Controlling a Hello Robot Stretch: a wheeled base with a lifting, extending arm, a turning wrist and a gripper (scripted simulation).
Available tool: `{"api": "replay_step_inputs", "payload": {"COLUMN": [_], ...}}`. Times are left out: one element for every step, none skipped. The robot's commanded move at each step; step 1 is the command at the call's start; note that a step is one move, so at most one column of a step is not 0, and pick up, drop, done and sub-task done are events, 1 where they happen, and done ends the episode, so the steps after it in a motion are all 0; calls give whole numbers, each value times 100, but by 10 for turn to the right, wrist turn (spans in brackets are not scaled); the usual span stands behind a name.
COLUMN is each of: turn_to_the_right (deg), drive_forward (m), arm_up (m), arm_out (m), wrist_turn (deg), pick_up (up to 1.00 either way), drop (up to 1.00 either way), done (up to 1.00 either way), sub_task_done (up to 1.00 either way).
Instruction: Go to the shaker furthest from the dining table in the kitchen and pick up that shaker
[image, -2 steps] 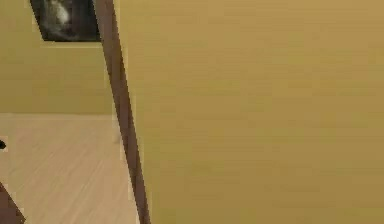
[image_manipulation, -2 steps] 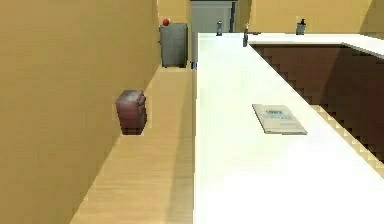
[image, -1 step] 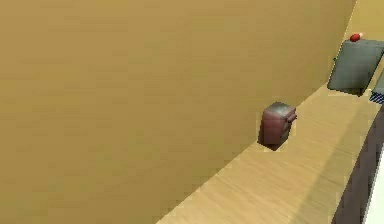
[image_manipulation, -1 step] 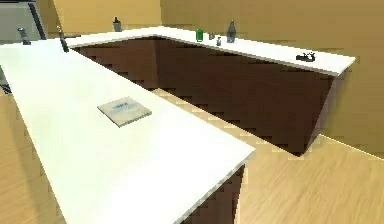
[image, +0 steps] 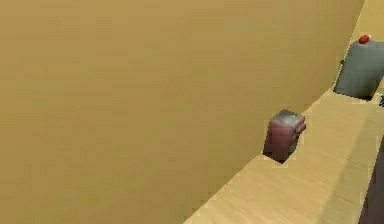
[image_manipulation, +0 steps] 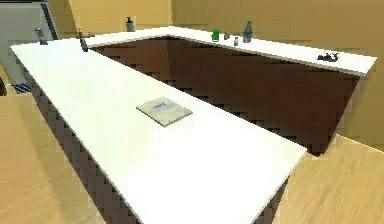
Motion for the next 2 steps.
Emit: {"api": "replay_step_inputs", "payload": {"turn_to_the_right": [420,0], "drive_forward": [0,100], "arm_up": [0,0], "arm_out": [0,0], "wrist_turn": [0,0], "pick_up": [0,0], "drop": [0,0], "done": [0,0], "sub_task_done": [0,0]}}
